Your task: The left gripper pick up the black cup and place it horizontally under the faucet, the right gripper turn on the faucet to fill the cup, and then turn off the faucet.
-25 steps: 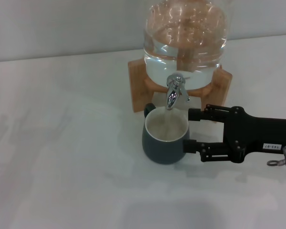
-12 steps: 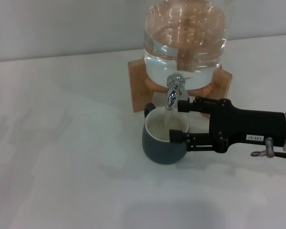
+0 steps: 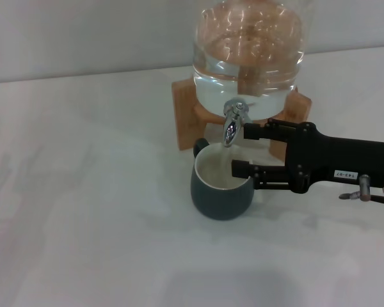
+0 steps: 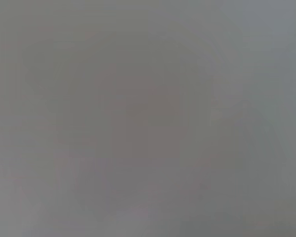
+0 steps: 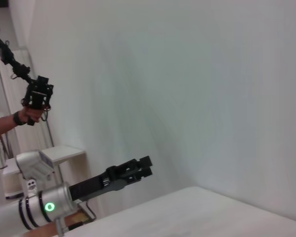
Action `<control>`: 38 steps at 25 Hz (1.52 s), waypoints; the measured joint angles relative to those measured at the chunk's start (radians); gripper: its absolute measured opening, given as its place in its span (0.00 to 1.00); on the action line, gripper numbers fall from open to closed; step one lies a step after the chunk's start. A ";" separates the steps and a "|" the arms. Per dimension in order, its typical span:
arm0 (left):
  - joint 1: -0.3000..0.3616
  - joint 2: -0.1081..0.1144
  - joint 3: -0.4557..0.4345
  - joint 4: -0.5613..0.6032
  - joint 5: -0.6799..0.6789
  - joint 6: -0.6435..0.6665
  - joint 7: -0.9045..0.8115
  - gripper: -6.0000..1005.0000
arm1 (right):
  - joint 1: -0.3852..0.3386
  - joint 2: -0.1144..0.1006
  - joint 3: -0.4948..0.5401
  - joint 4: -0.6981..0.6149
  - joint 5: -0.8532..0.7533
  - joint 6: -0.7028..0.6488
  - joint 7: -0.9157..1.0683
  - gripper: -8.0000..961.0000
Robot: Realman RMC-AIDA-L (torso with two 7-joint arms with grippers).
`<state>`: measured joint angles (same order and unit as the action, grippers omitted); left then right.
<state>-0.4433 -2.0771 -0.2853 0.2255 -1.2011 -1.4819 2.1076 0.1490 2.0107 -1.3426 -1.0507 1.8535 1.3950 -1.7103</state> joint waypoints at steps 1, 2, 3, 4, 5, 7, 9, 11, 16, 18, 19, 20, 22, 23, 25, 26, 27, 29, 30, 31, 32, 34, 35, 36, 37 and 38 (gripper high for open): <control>0.000 0.000 0.000 0.000 0.000 0.000 0.000 0.87 | -0.001 0.000 0.002 0.000 -0.002 -0.006 -0.001 0.89; 0.000 0.000 0.000 0.000 0.000 0.000 0.000 0.87 | -0.002 0.000 0.003 0.000 -0.004 -0.012 -0.002 0.89; 0.001 0.000 0.000 0.000 0.000 -0.001 0.000 0.87 | -0.002 0.000 0.005 0.000 -0.005 -0.014 -0.004 0.89; 0.001 0.000 0.000 0.000 0.000 -0.002 0.000 0.87 | -0.002 -0.001 0.007 0.000 -0.005 -0.015 -0.006 0.89; 0.002 0.000 0.000 0.000 0.000 -0.002 0.000 0.87 | -0.003 -0.001 0.011 0.000 -0.006 -0.016 -0.009 0.89; 0.002 0.000 0.000 0.000 0.000 -0.002 0.000 0.87 | -0.004 -0.002 0.020 0.000 -0.006 -0.016 -0.012 0.89; 0.000 0.000 0.000 0.000 0.000 -0.002 0.000 0.87 | -0.005 -0.002 0.026 0.000 -0.007 -0.016 -0.013 0.89; -0.001 0.000 0.000 0.000 0.000 -0.001 0.000 0.87 | -0.006 -0.003 0.034 0.002 -0.007 -0.016 -0.013 0.89; -0.001 0.000 0.000 0.000 0.000 0.000 0.000 0.87 | -0.014 -0.004 0.055 0.008 -0.009 -0.013 -0.013 0.89; -0.001 0.000 0.000 0.000 0.000 0.000 0.000 0.87 | -0.016 -0.004 0.064 0.009 -0.009 -0.011 -0.015 0.89; -0.001 0.000 0.000 0.000 0.000 0.000 0.000 0.87 | -0.017 -0.004 0.068 0.010 -0.009 -0.011 -0.015 0.89; 0.000 0.000 0.000 0.000 0.000 0.000 0.000 0.87 | -0.017 -0.004 0.070 0.011 -0.010 -0.011 -0.015 0.89; 0.000 0.000 0.000 0.000 0.000 0.000 0.000 0.87 | -0.017 -0.004 0.074 0.013 -0.010 -0.011 -0.015 0.89; 0.000 0.000 0.000 0.000 0.000 0.000 0.000 0.87 | -0.018 -0.004 0.077 0.013 -0.011 -0.012 -0.016 0.89; 0.001 0.000 0.000 0.000 0.000 -0.002 0.000 0.87 | -0.018 -0.004 0.081 0.015 -0.012 -0.015 -0.016 0.89; 0.002 0.000 0.000 0.000 0.000 -0.003 0.000 0.87 | -0.018 -0.004 0.083 0.015 -0.013 -0.016 -0.016 0.89; 0.002 0.000 0.000 0.000 0.000 -0.004 0.000 0.87 | -0.019 -0.004 0.084 0.016 -0.013 -0.017 -0.016 0.89; 0.003 0.000 0.000 0.000 0.000 -0.006 0.000 0.87 | -0.020 -0.004 0.090 0.018 -0.013 -0.021 -0.017 0.89; 0.003 0.000 0.000 0.000 0.000 -0.006 0.000 0.87 | -0.020 -0.004 0.094 0.022 -0.013 -0.023 -0.017 0.89; 0.003 0.000 0.000 0.000 0.000 -0.007 0.000 0.87 | -0.020 -0.004 0.097 0.024 -0.013 -0.025 -0.017 0.89; 0.003 0.000 0.000 0.000 0.000 -0.007 0.000 0.87 | -0.020 -0.004 0.101 0.027 -0.013 -0.025 -0.016 0.89; 0.004 0.000 0.000 0.000 0.000 -0.007 0.000 0.87 | -0.020 -0.004 0.107 0.030 -0.013 -0.026 -0.015 0.89; 0.005 0.000 0.000 0.000 0.000 -0.007 0.000 0.87 | -0.020 -0.004 0.107 0.032 -0.013 -0.026 -0.014 0.89; 0.005 0.000 0.000 0.000 0.000 -0.007 0.000 0.87 | -0.020 -0.004 0.108 0.035 -0.012 -0.027 -0.014 0.89; 0.005 0.000 0.000 0.000 0.000 -0.008 0.000 0.87 | -0.020 -0.004 0.108 0.037 -0.011 -0.027 -0.014 0.89; 0.005 -0.001 0.000 0.000 0.000 -0.008 0.000 0.87 | -0.020 -0.004 0.108 0.038 -0.011 -0.027 -0.014 0.89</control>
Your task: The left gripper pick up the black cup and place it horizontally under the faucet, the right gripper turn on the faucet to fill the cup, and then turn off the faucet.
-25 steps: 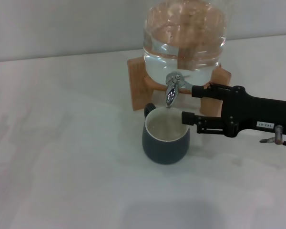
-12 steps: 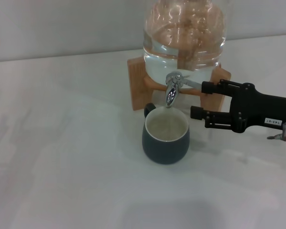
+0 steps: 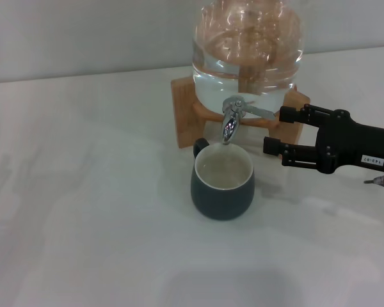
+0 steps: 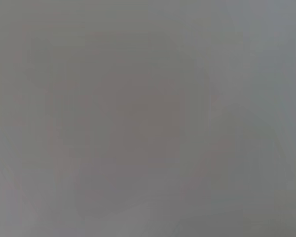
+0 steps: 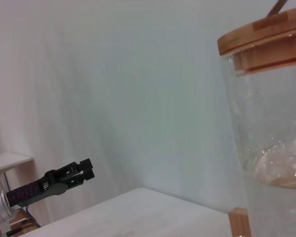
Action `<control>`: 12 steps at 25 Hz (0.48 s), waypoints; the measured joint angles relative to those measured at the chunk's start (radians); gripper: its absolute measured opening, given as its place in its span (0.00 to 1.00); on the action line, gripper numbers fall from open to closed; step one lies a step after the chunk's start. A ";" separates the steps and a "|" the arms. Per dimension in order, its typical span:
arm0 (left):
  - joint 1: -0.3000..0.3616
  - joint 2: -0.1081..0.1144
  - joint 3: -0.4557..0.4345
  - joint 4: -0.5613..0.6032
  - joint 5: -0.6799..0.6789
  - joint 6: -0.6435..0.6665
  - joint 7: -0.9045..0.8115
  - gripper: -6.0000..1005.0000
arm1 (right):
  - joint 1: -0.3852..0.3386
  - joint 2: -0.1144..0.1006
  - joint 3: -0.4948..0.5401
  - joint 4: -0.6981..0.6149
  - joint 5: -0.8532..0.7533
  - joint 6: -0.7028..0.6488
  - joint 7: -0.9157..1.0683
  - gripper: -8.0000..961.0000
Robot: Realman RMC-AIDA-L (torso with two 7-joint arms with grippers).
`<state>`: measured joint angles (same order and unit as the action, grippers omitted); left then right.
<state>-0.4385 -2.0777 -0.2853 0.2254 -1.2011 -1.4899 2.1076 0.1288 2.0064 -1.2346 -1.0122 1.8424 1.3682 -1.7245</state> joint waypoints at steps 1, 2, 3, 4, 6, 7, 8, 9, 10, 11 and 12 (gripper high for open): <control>0.000 0.000 0.000 0.000 0.000 0.000 0.000 0.87 | 0.000 0.000 0.000 0.001 0.000 0.000 0.000 0.89; 0.000 -0.001 0.000 0.000 0.000 -0.001 0.000 0.87 | 0.000 0.000 0.000 0.002 0.000 0.000 0.000 0.89; 0.000 -0.001 0.000 0.000 0.000 -0.001 0.000 0.87 | -0.001 0.000 0.003 0.002 -0.001 0.002 0.000 0.89; 0.000 -0.001 0.001 0.000 0.000 -0.001 0.000 0.87 | -0.002 0.000 0.006 0.002 -0.001 0.004 0.000 0.89; 0.001 -0.001 0.003 0.000 0.001 0.000 -0.001 0.87 | -0.007 0.000 0.022 0.002 -0.001 0.014 0.000 0.89; 0.001 -0.001 0.005 0.000 0.001 0.002 -0.001 0.87 | -0.010 0.000 0.029 0.002 -0.001 0.018 0.000 0.89; 0.001 -0.001 0.007 0.000 0.001 0.003 -0.001 0.87 | -0.015 0.000 0.040 0.002 -0.002 0.025 0.000 0.89; 0.002 -0.001 0.009 0.000 0.001 0.004 -0.001 0.87 | -0.019 0.000 0.049 0.002 -0.002 0.031 0.000 0.89; 0.002 -0.001 0.010 0.000 0.001 0.004 -0.001 0.87 | -0.023 0.000 0.063 0.002 -0.002 0.039 -0.001 0.89; 0.001 -0.001 0.010 0.000 0.001 0.005 -0.001 0.87 | -0.026 -0.001 0.082 0.001 -0.004 0.050 -0.001 0.89; 0.000 -0.001 0.011 0.000 0.002 0.005 -0.001 0.87 | -0.029 -0.002 0.101 0.001 -0.007 0.060 -0.001 0.89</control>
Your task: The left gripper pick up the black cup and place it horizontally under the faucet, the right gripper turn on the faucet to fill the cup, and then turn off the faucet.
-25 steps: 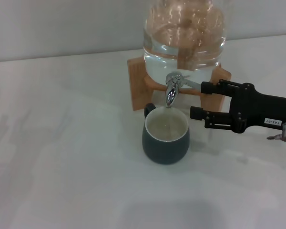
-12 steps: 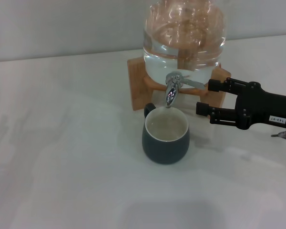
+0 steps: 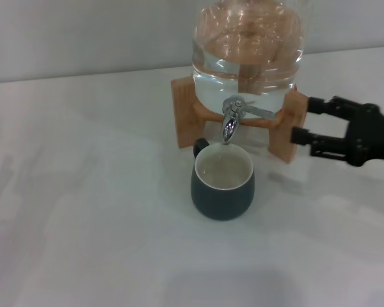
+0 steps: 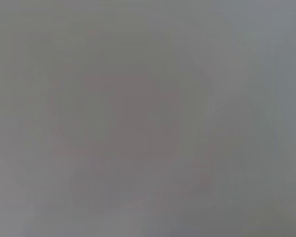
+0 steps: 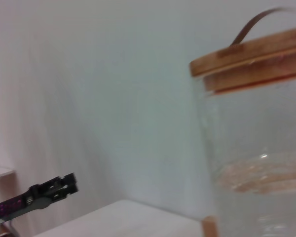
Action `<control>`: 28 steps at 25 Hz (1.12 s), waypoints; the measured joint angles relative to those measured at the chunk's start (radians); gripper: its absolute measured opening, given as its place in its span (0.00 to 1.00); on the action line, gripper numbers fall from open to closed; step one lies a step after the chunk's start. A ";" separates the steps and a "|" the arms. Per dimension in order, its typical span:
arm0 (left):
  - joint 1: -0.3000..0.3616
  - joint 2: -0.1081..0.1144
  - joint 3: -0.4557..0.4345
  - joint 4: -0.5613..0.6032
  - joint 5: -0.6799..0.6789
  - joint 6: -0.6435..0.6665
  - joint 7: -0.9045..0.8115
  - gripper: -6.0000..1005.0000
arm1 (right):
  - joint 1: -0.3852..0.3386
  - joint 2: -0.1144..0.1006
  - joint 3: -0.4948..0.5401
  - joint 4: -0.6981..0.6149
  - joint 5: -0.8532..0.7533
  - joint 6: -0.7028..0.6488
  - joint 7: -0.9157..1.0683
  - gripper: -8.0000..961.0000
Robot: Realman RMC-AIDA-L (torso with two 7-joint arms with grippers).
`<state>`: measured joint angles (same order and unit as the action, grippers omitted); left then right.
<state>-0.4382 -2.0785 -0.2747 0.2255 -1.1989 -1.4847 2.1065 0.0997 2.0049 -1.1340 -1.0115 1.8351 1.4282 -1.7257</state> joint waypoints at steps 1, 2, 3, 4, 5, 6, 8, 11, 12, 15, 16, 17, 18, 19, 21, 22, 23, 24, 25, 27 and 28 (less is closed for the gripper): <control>0.000 0.000 0.000 0.000 0.002 0.000 0.000 0.87 | -0.002 -0.001 0.019 0.000 -0.005 0.011 0.000 0.89; -0.001 0.000 0.001 0.000 0.005 0.001 -0.001 0.87 | -0.005 -0.001 0.057 0.000 -0.017 0.028 0.000 0.89; -0.002 0.000 0.001 0.000 0.007 0.001 -0.001 0.87 | -0.006 -0.001 0.088 0.002 -0.031 0.043 0.000 0.89; -0.003 0.001 0.001 0.000 0.012 0.002 -0.001 0.87 | -0.007 -0.001 0.116 0.004 -0.043 0.055 0.000 0.89; -0.004 0.001 0.001 0.000 0.014 0.002 -0.001 0.87 | -0.007 -0.001 0.155 0.007 -0.063 0.074 0.000 0.89; -0.004 0.002 0.002 0.000 0.015 0.002 -0.002 0.87 | -0.007 -0.001 0.185 0.010 -0.076 0.088 0.000 0.89; -0.005 0.002 0.002 0.000 0.017 0.002 -0.002 0.87 | -0.007 -0.001 0.270 0.014 -0.107 0.112 -0.003 0.89; -0.006 0.003 0.002 0.000 0.019 0.003 -0.002 0.87 | -0.006 -0.001 0.347 0.016 -0.139 0.111 -0.022 0.89; -0.006 0.003 0.002 0.003 0.023 0.003 -0.003 0.87 | -0.003 -0.001 0.373 0.018 -0.152 0.107 -0.034 0.89; -0.007 0.004 0.002 0.008 0.034 0.003 -0.008 0.87 | 0.023 -0.002 0.469 0.056 -0.189 0.086 -0.082 0.89; -0.007 0.005 0.002 0.011 0.040 0.003 -0.010 0.87 | 0.033 -0.002 0.496 0.074 -0.192 0.077 -0.092 0.89; -0.007 0.005 0.002 0.012 0.044 0.003 -0.011 0.87 | 0.046 -0.002 0.522 0.097 -0.194 0.061 -0.107 0.89; -0.007 0.005 0.002 0.013 0.052 0.003 -0.010 0.87 | 0.058 -0.002 0.546 0.121 -0.194 0.044 -0.122 0.89; -0.006 0.005 0.002 0.015 0.062 0.003 -0.008 0.87 | 0.068 -0.002 0.565 0.141 -0.193 0.026 -0.138 0.89; -0.004 0.005 0.002 0.024 0.087 0.003 0.005 0.87 | 0.094 -0.002 0.610 0.210 -0.176 -0.014 -0.200 0.89; -0.003 0.005 0.002 0.032 0.104 0.003 0.020 0.87 | 0.104 -0.001 0.625 0.240 -0.166 -0.024 -0.228 0.89; -0.001 0.004 0.002 0.038 0.119 0.003 0.044 0.87 | 0.116 -0.002 0.642 0.271 -0.151 -0.036 -0.260 0.89; 0.001 0.003 0.002 0.041 0.129 0.003 0.066 0.87 | 0.130 -0.001 0.667 0.318 -0.137 -0.044 -0.296 0.89; 0.005 0.001 0.002 0.040 0.134 0.003 0.105 0.86 | 0.140 -0.001 0.688 0.354 -0.123 -0.047 -0.323 0.89; 0.015 -0.002 0.002 0.031 0.138 -0.004 0.164 0.86 | 0.149 -0.001 0.717 0.399 -0.112 -0.047 -0.354 0.89; 0.022 -0.004 0.002 0.022 0.139 -0.015 0.190 0.86 | 0.150 -0.001 0.726 0.411 -0.109 -0.043 -0.361 0.89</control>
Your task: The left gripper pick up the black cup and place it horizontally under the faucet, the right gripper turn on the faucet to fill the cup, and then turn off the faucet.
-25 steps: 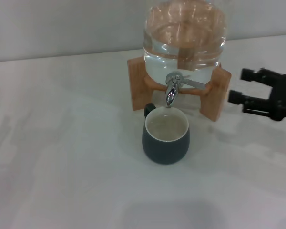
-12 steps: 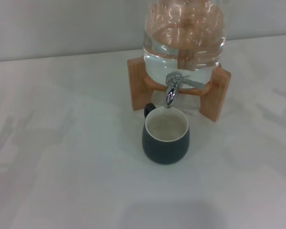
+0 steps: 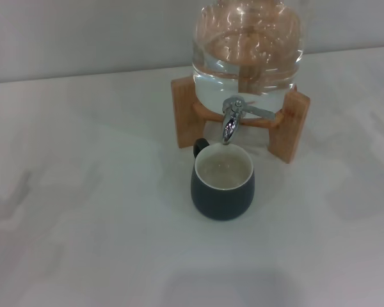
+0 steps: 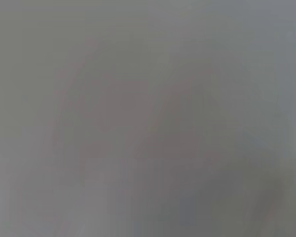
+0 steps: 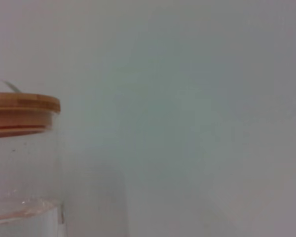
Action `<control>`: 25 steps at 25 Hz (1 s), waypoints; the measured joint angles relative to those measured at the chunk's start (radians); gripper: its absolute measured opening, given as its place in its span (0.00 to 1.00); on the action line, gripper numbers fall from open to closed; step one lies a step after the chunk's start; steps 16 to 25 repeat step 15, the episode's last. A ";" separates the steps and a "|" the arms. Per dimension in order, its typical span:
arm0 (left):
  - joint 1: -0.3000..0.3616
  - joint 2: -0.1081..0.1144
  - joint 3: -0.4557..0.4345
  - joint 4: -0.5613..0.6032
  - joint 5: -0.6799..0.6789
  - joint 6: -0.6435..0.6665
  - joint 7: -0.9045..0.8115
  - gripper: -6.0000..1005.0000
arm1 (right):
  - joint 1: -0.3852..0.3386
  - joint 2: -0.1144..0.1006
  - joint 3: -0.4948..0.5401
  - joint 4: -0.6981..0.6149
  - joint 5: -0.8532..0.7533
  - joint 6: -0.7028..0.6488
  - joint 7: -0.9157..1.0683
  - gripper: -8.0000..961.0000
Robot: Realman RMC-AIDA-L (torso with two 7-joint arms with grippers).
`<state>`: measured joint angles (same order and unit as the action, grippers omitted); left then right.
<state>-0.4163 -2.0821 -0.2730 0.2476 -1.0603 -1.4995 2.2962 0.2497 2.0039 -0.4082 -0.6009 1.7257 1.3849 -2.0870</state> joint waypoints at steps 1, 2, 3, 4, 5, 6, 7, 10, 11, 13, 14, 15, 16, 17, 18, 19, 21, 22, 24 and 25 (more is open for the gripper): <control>0.007 -0.001 0.000 -0.008 0.000 -0.012 0.014 0.86 | -0.001 0.000 0.004 0.003 0.001 0.002 -0.001 0.89; 0.010 -0.001 0.000 -0.011 -0.001 -0.020 0.017 0.86 | -0.005 0.000 0.005 0.003 0.003 0.005 -0.001 0.89; 0.015 0.000 0.000 -0.014 -0.002 -0.034 0.019 0.86 | -0.008 0.000 0.006 0.003 0.004 0.007 -0.001 0.89; 0.017 0.001 -0.001 -0.014 -0.004 -0.047 0.018 0.86 | -0.013 0.000 0.007 0.002 0.009 0.009 0.001 0.89; 0.019 0.001 -0.003 -0.013 -0.005 -0.059 0.016 0.86 | -0.016 0.000 0.008 0.002 0.016 0.010 0.003 0.89; 0.021 0.001 -0.005 -0.011 -0.006 -0.072 0.012 0.86 | -0.022 0.000 0.009 0.002 0.025 0.011 0.006 0.89; 0.022 0.002 -0.007 -0.010 -0.008 -0.079 0.009 0.86 | -0.026 0.000 0.009 0.002 0.032 0.011 0.012 0.89; 0.023 0.002 -0.007 -0.009 -0.010 -0.085 -0.004 0.86 | -0.037 0.000 0.009 0.001 0.037 0.013 0.022 0.89; 0.023 0.002 -0.006 -0.009 -0.011 -0.085 -0.006 0.86 | -0.040 0.000 0.010 0.002 0.038 0.013 0.022 0.89; 0.023 0.002 -0.004 -0.010 -0.011 -0.086 -0.009 0.86 | -0.044 0.000 0.010 0.004 0.039 0.014 0.022 0.89; 0.023 0.002 -0.003 -0.012 -0.011 -0.086 -0.010 0.86 | -0.045 0.000 0.010 0.005 0.039 0.014 0.022 0.89; 0.023 0.002 -0.003 -0.012 -0.011 -0.086 -0.011 0.86 | -0.047 -0.001 0.010 0.004 0.040 0.015 0.023 0.89; 0.023 0.002 -0.003 -0.012 -0.011 -0.086 -0.011 0.86 | -0.047 -0.001 0.010 0.004 0.040 0.015 0.023 0.89; 0.023 0.002 -0.003 -0.012 -0.011 -0.086 -0.011 0.86 | -0.047 -0.001 0.010 0.004 0.040 0.015 0.023 0.89; 0.023 0.002 -0.003 -0.012 -0.011 -0.086 -0.011 0.86 | -0.047 -0.001 0.010 0.004 0.040 0.015 0.023 0.89; 0.023 0.002 -0.003 -0.012 -0.011 -0.086 -0.011 0.86 | -0.047 -0.001 0.010 0.004 0.040 0.015 0.023 0.89; 0.023 0.002 -0.003 -0.012 -0.011 -0.086 -0.011 0.86 | -0.047 -0.001 0.010 0.004 0.040 0.015 0.023 0.89; 0.023 0.002 -0.003 -0.012 -0.011 -0.086 -0.011 0.86 | -0.047 -0.001 0.010 0.004 0.040 0.015 0.023 0.89; 0.023 0.002 -0.003 -0.012 -0.011 -0.086 -0.011 0.86 | -0.047 -0.001 0.010 0.004 0.040 0.015 0.023 0.89; 0.023 0.002 -0.003 -0.012 -0.011 -0.086 -0.011 0.86 | -0.047 -0.001 0.010 0.004 0.040 0.015 0.023 0.89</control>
